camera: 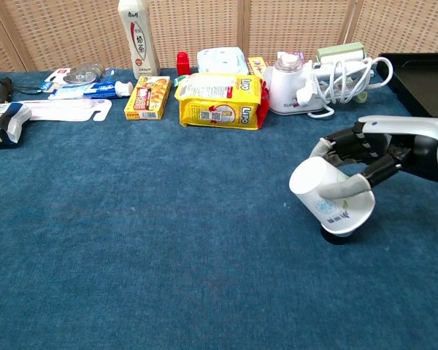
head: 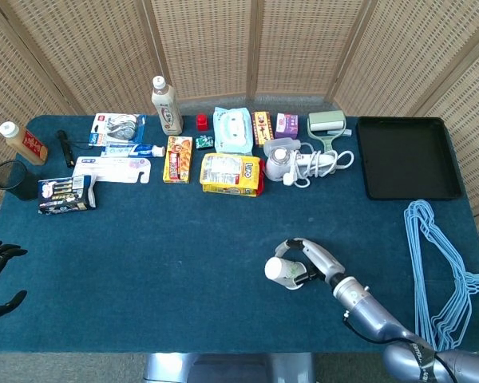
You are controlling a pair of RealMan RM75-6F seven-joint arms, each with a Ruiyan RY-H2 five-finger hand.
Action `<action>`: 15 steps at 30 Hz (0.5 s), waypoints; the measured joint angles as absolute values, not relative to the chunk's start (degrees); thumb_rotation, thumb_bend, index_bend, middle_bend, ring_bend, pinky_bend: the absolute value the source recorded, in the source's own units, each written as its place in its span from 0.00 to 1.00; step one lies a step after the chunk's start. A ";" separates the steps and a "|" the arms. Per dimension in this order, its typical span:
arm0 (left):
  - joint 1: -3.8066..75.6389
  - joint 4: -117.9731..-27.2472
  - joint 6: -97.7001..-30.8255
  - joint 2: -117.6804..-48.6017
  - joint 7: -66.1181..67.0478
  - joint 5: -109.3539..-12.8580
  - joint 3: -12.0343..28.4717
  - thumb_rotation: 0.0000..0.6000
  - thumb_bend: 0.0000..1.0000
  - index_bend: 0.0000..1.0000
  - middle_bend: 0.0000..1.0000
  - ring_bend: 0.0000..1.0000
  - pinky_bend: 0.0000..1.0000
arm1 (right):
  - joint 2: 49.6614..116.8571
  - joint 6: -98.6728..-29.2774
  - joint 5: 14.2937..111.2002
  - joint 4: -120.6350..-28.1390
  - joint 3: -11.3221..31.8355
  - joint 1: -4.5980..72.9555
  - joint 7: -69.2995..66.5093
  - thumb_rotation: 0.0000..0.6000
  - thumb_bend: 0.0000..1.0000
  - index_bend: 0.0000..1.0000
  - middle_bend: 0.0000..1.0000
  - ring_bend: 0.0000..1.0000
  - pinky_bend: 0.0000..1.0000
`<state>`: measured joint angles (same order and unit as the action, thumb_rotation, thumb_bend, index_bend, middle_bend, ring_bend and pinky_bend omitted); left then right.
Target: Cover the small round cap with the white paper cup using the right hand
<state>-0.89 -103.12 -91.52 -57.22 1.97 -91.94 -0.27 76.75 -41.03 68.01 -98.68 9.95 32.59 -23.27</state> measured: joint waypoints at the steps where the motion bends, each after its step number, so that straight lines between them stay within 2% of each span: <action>1: -0.88 -103.16 -91.51 -57.22 2.07 -91.98 -0.28 1.00 0.18 0.28 0.28 0.17 0.18 | 76.84 -41.15 68.54 -98.45 9.64 32.34 -23.88 0.89 0.23 0.49 0.29 0.20 0.04; 11: -0.81 -103.86 -91.24 -57.29 3.16 -92.25 -0.49 1.00 0.18 0.28 0.28 0.17 0.18 | 76.93 -41.88 72.70 -95.79 7.75 31.36 -26.46 0.89 0.24 0.46 0.28 0.17 0.01; 15: -0.56 -104.41 -90.80 -57.12 3.64 -92.53 -0.61 1.00 0.18 0.28 0.28 0.17 0.18 | 76.01 -42.28 75.02 -94.82 6.85 31.20 -26.54 0.88 0.25 0.39 0.25 0.16 0.00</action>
